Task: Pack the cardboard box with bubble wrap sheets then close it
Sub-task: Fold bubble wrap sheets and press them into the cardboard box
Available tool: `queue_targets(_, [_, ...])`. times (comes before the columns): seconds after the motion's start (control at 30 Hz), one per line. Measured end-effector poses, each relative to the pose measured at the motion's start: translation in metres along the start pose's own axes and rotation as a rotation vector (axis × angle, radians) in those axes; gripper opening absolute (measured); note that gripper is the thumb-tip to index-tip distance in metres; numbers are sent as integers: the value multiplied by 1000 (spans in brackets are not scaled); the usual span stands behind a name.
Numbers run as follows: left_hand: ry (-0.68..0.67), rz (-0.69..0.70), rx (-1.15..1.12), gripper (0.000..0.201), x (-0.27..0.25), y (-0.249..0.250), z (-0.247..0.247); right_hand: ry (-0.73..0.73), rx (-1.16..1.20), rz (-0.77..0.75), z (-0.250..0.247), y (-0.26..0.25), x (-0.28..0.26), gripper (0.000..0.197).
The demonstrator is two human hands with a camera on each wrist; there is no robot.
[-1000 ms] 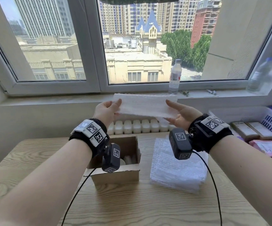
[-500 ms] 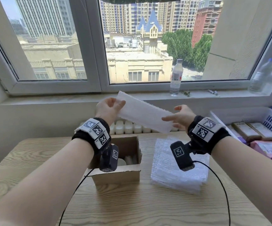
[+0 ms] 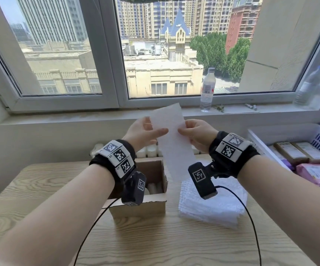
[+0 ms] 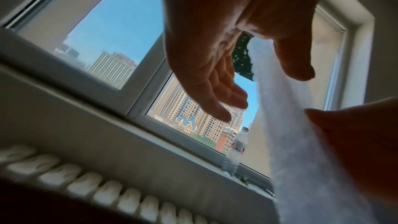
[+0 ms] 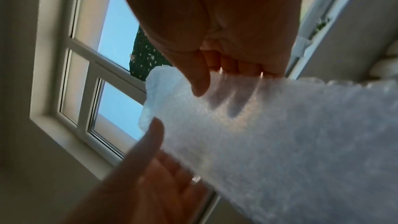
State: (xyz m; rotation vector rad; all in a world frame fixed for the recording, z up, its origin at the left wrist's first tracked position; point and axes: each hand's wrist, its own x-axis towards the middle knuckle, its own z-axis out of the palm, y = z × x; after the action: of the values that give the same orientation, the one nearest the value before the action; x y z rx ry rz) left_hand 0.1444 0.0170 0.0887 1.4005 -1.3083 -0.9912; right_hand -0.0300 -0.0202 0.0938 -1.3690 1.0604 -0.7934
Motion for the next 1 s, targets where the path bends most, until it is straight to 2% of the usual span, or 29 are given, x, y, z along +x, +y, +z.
queue_targets(0.03, [-39, -38, -32, 39, -1, -3, 1, 13, 26, 2, 2, -1, -1, 19])
queue_targets(0.1, [-12, -50, -66, 23, -2, -6, 3, 57, 27, -8, 8, -1, 0, 29])
queue_targets(0.27, [196, -83, -112, 43, 4, -7, 1, 273, -127, -158, 12, 1, 0, 26])
queue_targets(0.33, [209, -17, -32, 39, 4, -7, 1, 281, -224, -226, 13, 3, 0, 19])
queue_targets(0.43, [171, 105, 85, 16, 3, -7, 1, 243, -336, -272, 14, 5, -3, 27])
queue_targets(0.5, [149, 133, 148, 16, 2, -6, 1, 210, -363, -283, 13, 5, -6, 31])
queue_targets(0.67, [95, 163, 248, 45, -1, -4, 2, 190, -457, -274, 14, 4, -11, 63])
queue_targets(0.77, [102, 178, 319, 53, -2, -4, 4, 172, -586, -258, 13, 4, -12, 71])
queue_targets(0.83, [94, 178, 404, 60, -3, -4, 5, 174, -673, -249, 12, 5, -12, 65])
queue_targets(0.9, [91, 177, 510, 64, -2, -4, 5, 215, -756, -274, 10, 5, -11, 47])
queue_targets(1.0, [97, 179, 548, 56, -2, -5, 4, 245, -775, -295, 9, 7, -10, 35])
